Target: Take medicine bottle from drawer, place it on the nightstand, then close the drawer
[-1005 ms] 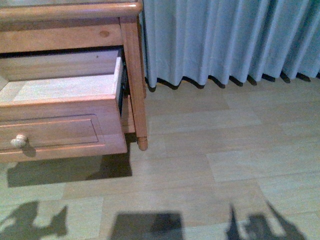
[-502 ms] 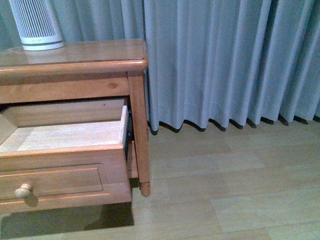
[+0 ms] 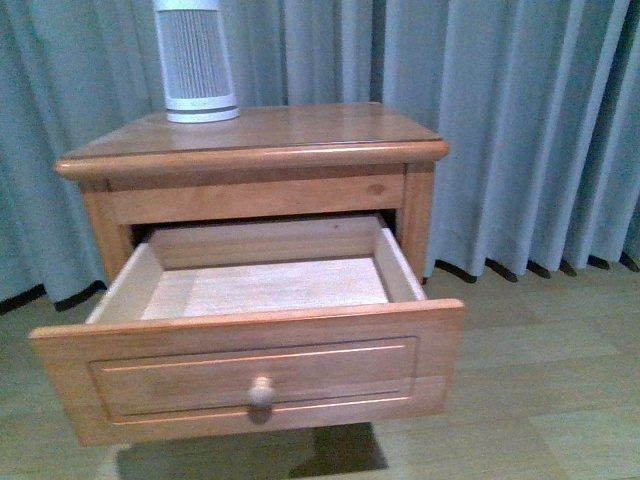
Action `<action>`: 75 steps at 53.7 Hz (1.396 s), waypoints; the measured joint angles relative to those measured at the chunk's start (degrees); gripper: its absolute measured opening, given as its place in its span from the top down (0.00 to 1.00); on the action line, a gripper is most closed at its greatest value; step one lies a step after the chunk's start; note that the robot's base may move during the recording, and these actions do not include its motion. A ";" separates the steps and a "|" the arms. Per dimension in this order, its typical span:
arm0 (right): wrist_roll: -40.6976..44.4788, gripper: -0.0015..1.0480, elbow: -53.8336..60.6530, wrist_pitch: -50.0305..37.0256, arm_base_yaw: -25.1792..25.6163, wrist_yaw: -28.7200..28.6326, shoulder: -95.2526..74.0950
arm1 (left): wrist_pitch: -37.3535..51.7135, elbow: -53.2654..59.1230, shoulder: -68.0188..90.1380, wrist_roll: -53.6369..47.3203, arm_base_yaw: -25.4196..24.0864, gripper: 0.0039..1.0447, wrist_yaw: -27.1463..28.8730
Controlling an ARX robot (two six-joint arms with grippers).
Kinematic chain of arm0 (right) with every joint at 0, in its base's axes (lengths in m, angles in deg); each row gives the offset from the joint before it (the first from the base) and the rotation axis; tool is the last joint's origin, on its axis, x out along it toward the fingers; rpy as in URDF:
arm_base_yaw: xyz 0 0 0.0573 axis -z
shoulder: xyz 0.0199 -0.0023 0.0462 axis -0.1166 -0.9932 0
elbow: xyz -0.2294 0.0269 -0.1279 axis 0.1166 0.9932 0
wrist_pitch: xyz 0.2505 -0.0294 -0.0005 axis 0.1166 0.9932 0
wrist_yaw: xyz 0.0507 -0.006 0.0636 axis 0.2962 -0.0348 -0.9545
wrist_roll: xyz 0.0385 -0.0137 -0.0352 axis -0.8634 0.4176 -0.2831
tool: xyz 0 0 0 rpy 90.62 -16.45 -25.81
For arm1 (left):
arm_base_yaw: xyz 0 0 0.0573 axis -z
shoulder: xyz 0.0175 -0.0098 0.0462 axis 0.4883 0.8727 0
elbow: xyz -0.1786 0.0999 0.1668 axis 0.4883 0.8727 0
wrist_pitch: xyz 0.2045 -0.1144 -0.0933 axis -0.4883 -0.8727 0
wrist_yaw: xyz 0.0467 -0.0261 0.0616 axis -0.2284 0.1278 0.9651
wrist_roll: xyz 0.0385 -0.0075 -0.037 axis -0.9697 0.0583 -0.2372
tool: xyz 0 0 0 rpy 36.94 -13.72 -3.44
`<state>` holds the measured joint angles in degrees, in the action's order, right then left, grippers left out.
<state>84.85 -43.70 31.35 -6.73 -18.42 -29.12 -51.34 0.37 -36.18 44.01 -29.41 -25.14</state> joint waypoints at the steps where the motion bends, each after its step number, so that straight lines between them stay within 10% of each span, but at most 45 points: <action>1: 0.00 0.07 0.00 -0.02 0.00 0.11 0.00 | 0.04 0.00 -0.07 0.00 0.00 0.97 0.00; 23: 0.00 0.07 0.00 -0.02 0.04 -0.15 0.00 | 0.46 2.86 -2.64 -0.04 0.15 0.97 0.20; 33: -9.51 0.07 -11.37 -4.72 2.69 -24.92 -25.05 | 0.46 2.86 -2.64 -0.07 0.13 0.97 0.15; 55: -6.54 0.07 -58.58 -2.14 -12.50 -9.60 -79.17 | 0.46 2.86 -2.64 -0.04 0.13 0.97 0.13; 75: -14.93 0.07 -98.12 22.18 -14.78 -0.22 -115.93 | 0.46 2.86 -2.64 -0.07 0.13 0.37 0.15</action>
<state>69.92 -141.82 53.54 -21.50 -18.64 -145.05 -50.88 3.23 -38.82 43.94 -29.28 -24.99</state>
